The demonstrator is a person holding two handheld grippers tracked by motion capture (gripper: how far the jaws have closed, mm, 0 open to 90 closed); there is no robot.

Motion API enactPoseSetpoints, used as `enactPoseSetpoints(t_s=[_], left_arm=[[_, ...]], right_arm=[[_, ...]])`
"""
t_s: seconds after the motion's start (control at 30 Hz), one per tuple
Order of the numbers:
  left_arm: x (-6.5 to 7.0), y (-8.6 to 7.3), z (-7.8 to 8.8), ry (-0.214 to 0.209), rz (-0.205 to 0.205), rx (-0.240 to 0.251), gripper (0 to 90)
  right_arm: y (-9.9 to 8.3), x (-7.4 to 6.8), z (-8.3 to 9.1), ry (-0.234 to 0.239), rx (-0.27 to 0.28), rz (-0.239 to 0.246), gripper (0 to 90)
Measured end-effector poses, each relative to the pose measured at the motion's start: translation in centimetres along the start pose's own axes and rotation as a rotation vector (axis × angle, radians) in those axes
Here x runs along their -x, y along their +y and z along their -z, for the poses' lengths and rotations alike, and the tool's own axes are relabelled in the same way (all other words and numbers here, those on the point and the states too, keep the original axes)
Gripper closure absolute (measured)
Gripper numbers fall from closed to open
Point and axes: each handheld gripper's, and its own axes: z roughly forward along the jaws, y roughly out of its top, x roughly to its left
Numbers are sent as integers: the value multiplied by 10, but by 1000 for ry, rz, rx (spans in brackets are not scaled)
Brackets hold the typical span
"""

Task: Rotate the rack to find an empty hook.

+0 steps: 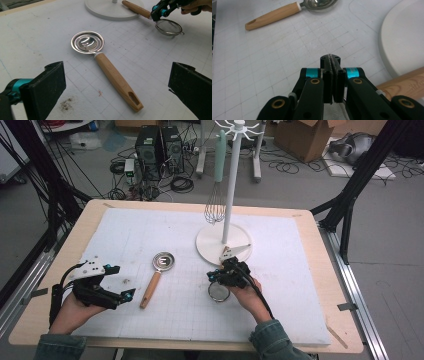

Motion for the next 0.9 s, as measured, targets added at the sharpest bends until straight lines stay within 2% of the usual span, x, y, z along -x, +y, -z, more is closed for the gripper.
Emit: enactPoseSetpoints(t_s=[0.37, 0.9], left_arm=[[-1, 0, 0, -1, 1, 1, 17], [0, 1, 2, 3, 1, 9, 18]], right_arm=[[1, -4, -13, -6, -50, 5, 893], [0, -8, -16, -4, -99, 24, 892]])
